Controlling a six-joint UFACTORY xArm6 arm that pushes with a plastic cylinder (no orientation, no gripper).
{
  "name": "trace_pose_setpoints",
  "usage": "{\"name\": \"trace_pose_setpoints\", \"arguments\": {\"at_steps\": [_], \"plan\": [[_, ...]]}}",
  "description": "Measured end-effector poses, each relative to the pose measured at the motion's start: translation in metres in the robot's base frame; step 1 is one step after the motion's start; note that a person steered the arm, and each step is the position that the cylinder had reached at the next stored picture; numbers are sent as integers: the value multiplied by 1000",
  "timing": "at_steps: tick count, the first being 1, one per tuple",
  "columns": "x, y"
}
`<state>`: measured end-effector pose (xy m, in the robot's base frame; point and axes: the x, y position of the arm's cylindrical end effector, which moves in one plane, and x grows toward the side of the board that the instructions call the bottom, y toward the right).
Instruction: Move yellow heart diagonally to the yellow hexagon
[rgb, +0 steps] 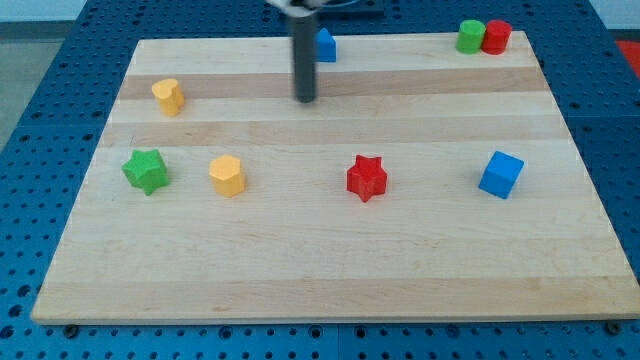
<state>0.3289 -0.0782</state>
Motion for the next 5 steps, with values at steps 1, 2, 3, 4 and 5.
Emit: {"name": "trace_pose_setpoints", "arguments": {"at_steps": [1,2,3,4,5], "plan": [[21,-89],[40,-171],[41,-226],[11,-223],[-12,-178]]}}
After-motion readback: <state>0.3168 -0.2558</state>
